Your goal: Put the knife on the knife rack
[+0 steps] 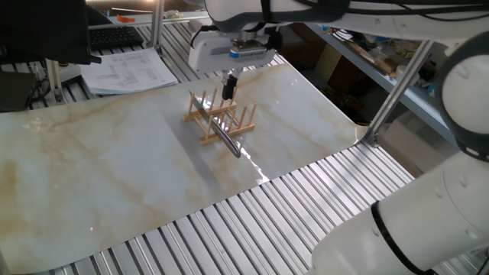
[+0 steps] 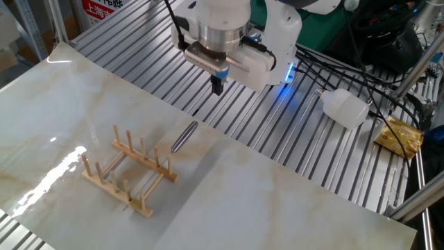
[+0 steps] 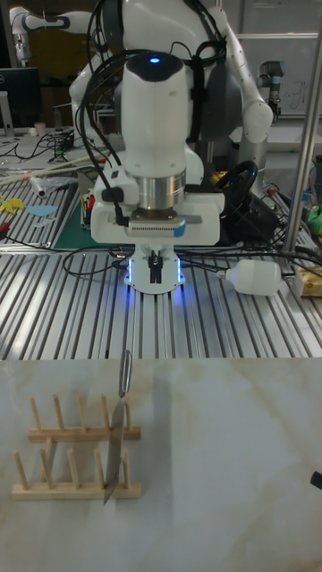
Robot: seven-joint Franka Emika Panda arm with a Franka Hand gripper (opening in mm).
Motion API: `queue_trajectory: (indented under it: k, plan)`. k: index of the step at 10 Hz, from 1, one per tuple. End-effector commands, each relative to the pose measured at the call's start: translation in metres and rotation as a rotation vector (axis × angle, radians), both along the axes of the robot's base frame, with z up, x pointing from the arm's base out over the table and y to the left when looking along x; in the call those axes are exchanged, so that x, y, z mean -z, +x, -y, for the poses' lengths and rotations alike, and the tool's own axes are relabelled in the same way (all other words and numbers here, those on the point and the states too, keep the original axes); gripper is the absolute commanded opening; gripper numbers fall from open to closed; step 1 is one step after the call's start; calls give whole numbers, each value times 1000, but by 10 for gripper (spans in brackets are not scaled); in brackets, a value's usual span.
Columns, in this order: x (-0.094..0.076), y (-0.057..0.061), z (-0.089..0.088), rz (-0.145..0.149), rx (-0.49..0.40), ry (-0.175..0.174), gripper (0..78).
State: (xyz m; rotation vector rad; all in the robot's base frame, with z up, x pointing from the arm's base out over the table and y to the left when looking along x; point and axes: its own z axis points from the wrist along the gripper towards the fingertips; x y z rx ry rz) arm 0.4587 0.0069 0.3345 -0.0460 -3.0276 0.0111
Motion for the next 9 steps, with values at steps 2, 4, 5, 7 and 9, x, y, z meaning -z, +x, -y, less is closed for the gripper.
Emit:
queue_trajectory:
  k: [2,4,5,7,9]
  plan:
    - [-5,-5,4,23,-9,-2,11]
    - [-4,-7,3,42,-13,-7,11]
    - [-4,-7,3,43,-11,-9,11]
    - [-3,-9,2,41,-10,-10,11]
    - [-3,-9,2,45,-11,-12,11]
